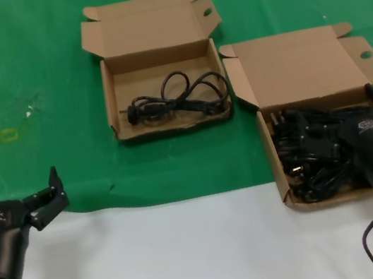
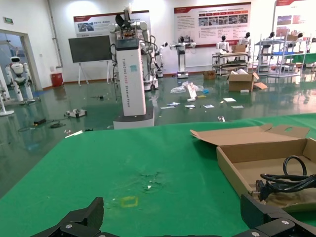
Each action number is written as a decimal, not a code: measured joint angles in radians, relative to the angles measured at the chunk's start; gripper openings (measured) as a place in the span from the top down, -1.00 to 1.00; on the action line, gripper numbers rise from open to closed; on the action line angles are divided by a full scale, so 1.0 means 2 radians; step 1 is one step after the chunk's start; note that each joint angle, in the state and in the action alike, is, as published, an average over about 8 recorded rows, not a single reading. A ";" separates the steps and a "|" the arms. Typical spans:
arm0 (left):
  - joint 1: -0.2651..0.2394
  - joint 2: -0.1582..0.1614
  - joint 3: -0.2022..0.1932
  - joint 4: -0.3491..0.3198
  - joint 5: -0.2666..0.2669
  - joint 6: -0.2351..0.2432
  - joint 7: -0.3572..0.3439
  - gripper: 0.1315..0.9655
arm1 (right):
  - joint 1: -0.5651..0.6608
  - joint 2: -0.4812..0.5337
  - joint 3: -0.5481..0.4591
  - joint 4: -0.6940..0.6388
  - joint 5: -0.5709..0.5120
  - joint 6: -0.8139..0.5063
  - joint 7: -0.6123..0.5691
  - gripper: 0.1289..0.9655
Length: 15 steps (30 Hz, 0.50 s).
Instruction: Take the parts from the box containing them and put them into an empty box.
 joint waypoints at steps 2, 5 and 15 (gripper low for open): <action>0.000 0.000 0.000 0.000 0.000 0.000 0.000 -1.00 | -0.001 0.000 0.000 0.001 0.000 0.001 0.001 -1.00; 0.000 0.000 0.000 0.000 0.000 0.000 0.000 -1.00 | -0.002 0.000 0.001 0.002 0.000 0.001 0.001 -1.00; 0.000 0.000 0.000 0.000 0.000 0.000 0.000 -1.00 | -0.002 0.000 0.001 0.002 0.000 0.001 0.001 -1.00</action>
